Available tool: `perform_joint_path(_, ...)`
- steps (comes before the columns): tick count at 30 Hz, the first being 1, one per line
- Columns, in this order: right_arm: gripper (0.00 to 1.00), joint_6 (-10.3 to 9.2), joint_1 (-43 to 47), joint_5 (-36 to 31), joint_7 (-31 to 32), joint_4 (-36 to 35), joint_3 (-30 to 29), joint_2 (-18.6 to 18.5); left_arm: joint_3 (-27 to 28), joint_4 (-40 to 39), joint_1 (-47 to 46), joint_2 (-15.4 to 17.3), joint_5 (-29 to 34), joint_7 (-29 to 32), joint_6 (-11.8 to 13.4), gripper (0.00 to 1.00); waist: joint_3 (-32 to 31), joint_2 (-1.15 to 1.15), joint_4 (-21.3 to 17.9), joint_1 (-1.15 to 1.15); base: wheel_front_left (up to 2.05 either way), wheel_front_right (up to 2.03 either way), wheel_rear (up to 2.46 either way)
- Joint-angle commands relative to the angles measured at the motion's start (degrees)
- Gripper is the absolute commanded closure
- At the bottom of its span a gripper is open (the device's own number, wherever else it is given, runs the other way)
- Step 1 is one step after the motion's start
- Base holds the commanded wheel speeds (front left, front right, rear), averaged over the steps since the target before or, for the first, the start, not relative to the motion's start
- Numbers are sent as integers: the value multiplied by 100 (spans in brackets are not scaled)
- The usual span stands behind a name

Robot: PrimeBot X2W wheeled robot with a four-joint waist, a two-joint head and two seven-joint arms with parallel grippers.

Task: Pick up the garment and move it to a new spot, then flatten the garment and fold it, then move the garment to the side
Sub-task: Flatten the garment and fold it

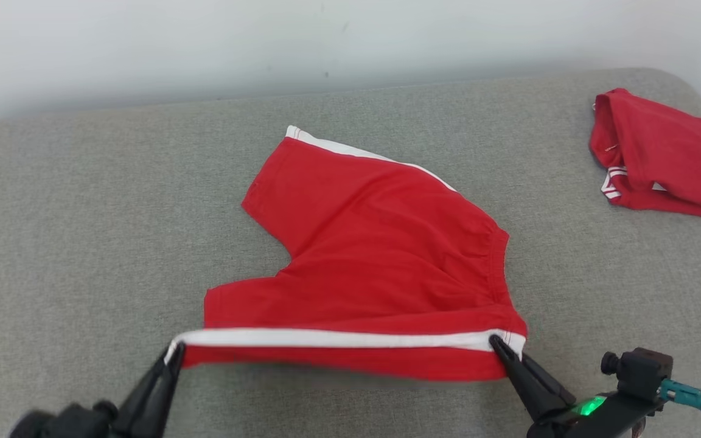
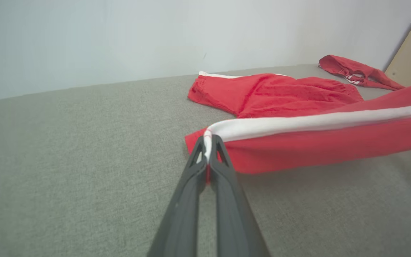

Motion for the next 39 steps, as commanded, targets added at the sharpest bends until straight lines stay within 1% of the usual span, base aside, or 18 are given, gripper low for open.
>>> perform_joint_path(1, 100, -17, 42, -67, 14, -91, -95, 86, 19, -57, -287, 145, 98, 6, -55, 100, 21, 1, -53, 1, 0, 0, 0)
perform_joint_path(3, 100, -17, -27, -111, 33, -200, -186, 167, -32, -111, -609, 339, 204, 131, -140, 100, 70, 1, -134, 1, 0, 0, 0)
perform_joint_path(4, 100, -17, -27, -111, 33, -200, -186, 167, -32, -111, -609, 339, 204, 131, -140, 100, 70, 1, -134, 1, 0, 0, 0)
perform_joint_path(5, 100, -17, -77, -132, 33, -237, -238, 202, -66, -138, -804, 422, 231, 220, -186, 100, 101, 1, -176, 1, 0, 0, 0)
perform_joint_path(9, 100, -16, -352, -223, 8, -308, -367, 371, -306, -215, -1714, 781, 224, 662, -292, 100, 348, 1, -396, 1, 0, 0, 0)
perform_joint_path(11, 100, -17, -555, -218, -38, -288, -398, 467, -516, -191, -2266, 982, 264, 881, -335, 100, 533, 1, -524, 1, 0, 0, 0)
perform_joint_path(12, 100, -16, -669, -237, -78, -253, -408, 506, -644, -147, -2544, 1012, 196, 968, -344, 100, 622, 1, -575, 1, 0, 0, 0)
perform_joint_path(16, 100, -16, -1183, -351, -232, -30, -333, 724, -1451, 67, -3701, 1364, -20, 1316, -326, 100, 1064, 1, -812, 1, 0, 0, 0)
perform_joint_path(19, 100, -16, -1555, -441, -430, 200, -274, 915, -2008, 376, -4520, 1502, -224, 1442, -328, 100, 1373, 1, -982, 1, 0, 0, 0)
perform_joint_path(22, 100, -16, -1885, -530, -619, 428, -232, 1071, -2479, 769, -5251, 1569, -363, 1450, -328, 100, 1599, 1, -1136, 1, 0, 0, 0)
perform_joint_path(26, 100, -16, -2294, -656, -761, 763, -199, 1265, -3091, 1353, -6062, 1576, -652, 1416, -329, 100, 1795, 1, -1301, 1, 0, 0, 0)
perform_joint_path(27, 100, -16, -2501, -744, -811, 921, -190, 1369, -3404, 1653, -6396, 1580, -739, 1371, -329, 100, 1856, 1, -1388, 1, 0, 0, 0)
perform_joint_path(31, 100, -16, -2875, -888, -866, 1183, -179, 1551, -3930, 2229, -6958, 1522, -965, 1242, -329, 100, 1947, 1, -1509, 1, 0, 0, 0)
perform_joint_path(33, 100, -16, -3049, -965, -894, 1311, -189, 1627, -4188, 2479, -7201, 1499, -955, 1142, -329, 100, 1980, 1, -1546, 1, 0, 0, 0)
perform_joint_path(39, 100, -16, -3454, -1131, -897, 1770, -94, 1821, -4769, 3222, -7669, 1364, -1230, 910, -330, 100, 2057, 1, -1582, 1, 0, 0, 0)
